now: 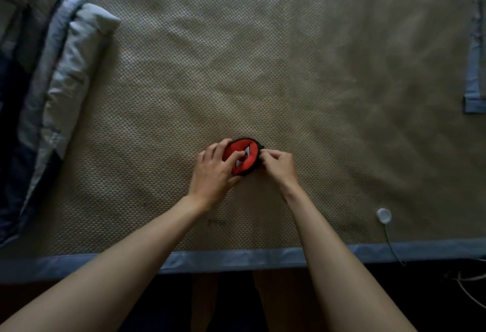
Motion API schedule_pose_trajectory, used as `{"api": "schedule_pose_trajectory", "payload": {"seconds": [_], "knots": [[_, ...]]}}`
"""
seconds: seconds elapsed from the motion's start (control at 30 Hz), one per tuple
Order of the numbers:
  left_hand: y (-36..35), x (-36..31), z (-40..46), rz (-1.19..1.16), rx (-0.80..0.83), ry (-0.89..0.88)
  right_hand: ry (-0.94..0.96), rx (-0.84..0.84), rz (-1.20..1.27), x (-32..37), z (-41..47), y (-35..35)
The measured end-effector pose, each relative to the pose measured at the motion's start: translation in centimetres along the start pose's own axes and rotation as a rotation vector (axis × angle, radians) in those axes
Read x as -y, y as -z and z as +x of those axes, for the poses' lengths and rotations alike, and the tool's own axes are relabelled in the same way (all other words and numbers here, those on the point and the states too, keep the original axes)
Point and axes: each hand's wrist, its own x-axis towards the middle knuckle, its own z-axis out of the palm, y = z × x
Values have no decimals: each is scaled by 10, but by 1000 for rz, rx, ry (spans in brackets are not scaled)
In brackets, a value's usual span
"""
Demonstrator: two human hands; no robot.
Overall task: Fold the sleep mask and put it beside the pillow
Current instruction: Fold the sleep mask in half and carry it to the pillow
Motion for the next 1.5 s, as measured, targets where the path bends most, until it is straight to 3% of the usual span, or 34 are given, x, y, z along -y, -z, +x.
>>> {"api": "schedule_pose_trajectory", "payload": {"seconds": [0.1,0.23,0.3,0.4,0.5,0.6,0.77,1.0,1.1,1.27,1.37,1.5], "knots": [[-4,1,-2,-12,-22,-9,-26,103,128,2,-2,5],[3,11,1,-210,-27,6,85,4,47,-5,-5,5],[5,12,4,-388,-58,88,40,-9,167,-6,-6,4],[14,7,12,-836,-123,378,-133,43,536,-5,-15,3],[22,3,20,-1135,-20,473,-186,135,680,-10,-28,8],[26,1,21,-1151,77,371,-201,182,658,-15,-36,20],[29,-12,29,-1113,305,293,-150,64,600,-45,-45,44],[22,-100,38,-1052,615,199,-220,-329,948,-92,-67,81],[10,-144,42,-997,603,109,-233,-391,1062,-116,-75,103],[-11,-220,40,-881,659,11,-291,-360,1125,-166,-88,165],[-19,-277,41,-936,706,46,-267,-388,1127,-192,-94,220],[-29,-363,48,-1021,641,35,-227,-406,1184,-218,-95,302]]}}
